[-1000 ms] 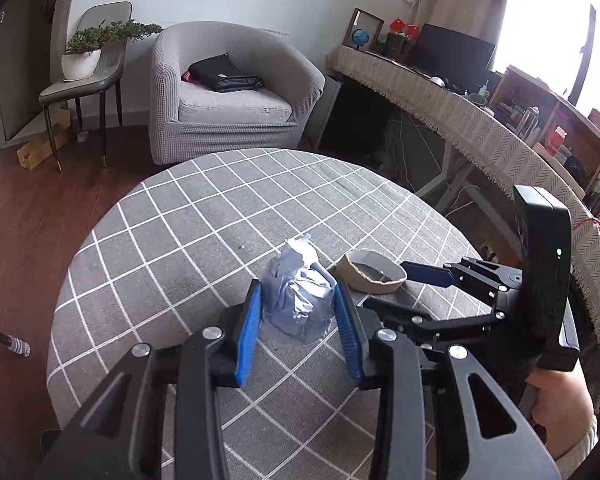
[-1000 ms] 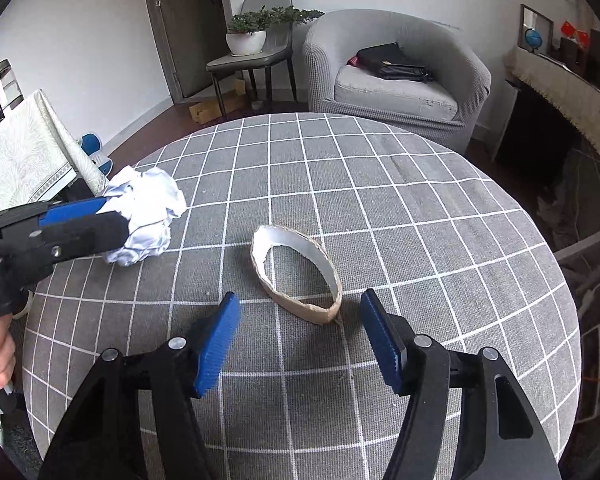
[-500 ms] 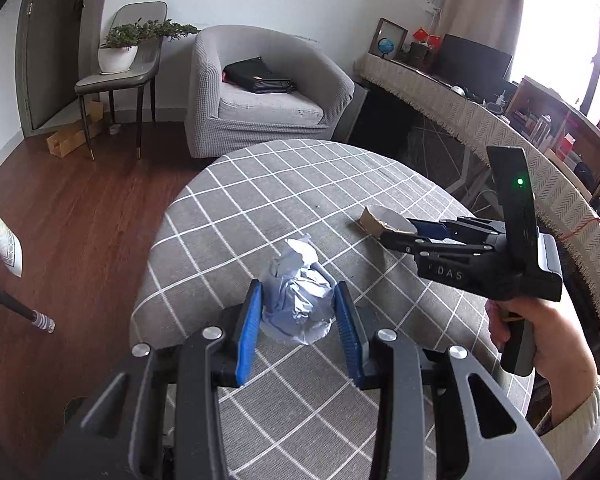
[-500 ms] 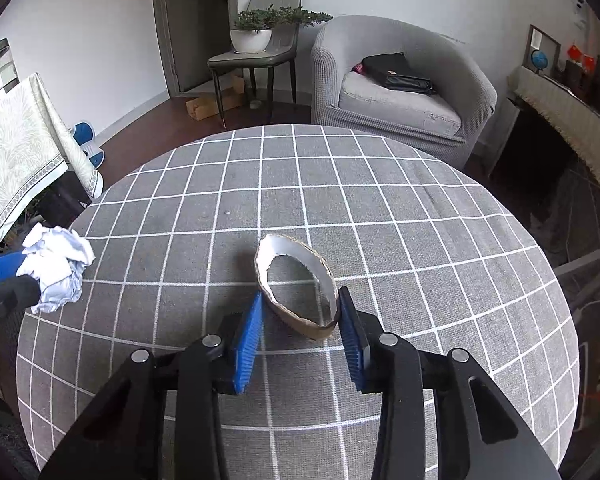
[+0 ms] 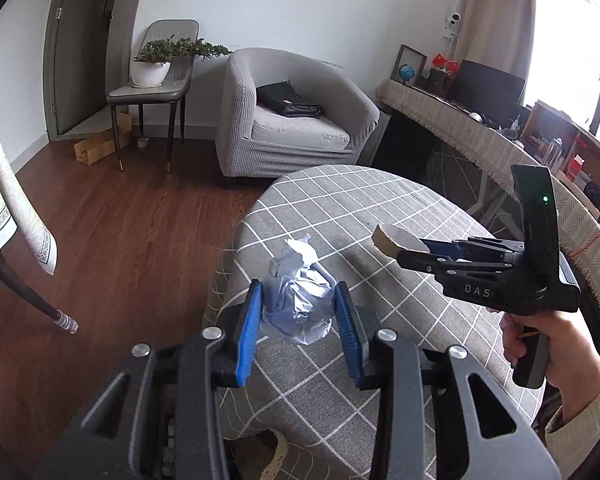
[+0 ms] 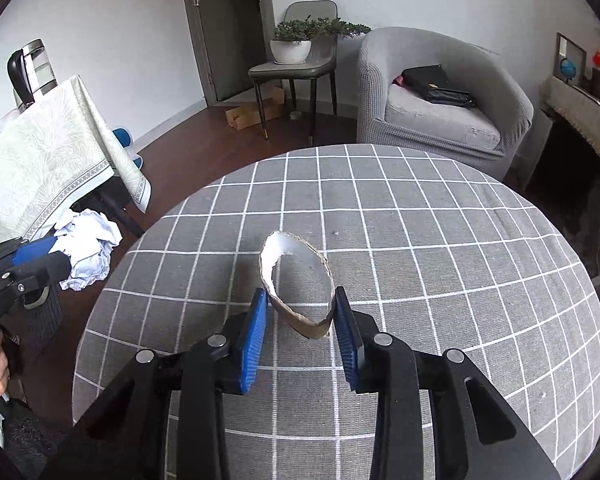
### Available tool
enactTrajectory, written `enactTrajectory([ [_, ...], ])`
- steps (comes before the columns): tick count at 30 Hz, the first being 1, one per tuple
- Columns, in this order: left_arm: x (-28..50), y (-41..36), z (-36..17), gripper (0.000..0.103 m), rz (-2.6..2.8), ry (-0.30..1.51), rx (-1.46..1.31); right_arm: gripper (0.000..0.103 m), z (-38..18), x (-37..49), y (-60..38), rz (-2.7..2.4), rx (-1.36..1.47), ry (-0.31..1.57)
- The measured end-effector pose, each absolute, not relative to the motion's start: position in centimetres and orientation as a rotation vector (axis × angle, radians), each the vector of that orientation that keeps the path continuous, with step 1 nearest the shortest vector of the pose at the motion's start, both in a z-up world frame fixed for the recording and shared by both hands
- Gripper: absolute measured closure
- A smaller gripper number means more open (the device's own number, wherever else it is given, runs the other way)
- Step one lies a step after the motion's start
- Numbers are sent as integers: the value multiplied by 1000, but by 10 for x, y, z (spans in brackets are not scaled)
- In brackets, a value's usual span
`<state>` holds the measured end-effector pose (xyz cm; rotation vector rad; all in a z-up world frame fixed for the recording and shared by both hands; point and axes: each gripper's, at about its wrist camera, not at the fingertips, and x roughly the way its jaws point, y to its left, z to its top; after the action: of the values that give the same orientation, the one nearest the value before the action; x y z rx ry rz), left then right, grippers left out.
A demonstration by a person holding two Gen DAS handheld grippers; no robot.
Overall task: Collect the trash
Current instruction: 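Grasp the crumpled white paper ball with the left gripper while the right gripper grasps the tape roll, then carry the paper ball and tape roll with both grippers over the bin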
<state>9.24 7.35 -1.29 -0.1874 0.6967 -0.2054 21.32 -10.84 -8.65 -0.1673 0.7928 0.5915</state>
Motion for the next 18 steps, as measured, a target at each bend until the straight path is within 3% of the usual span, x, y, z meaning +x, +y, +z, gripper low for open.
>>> enactTrajectory([
  [18, 63, 132, -50, 64, -85, 794, -133, 69, -76, 199, -19, 798, -128, 782],
])
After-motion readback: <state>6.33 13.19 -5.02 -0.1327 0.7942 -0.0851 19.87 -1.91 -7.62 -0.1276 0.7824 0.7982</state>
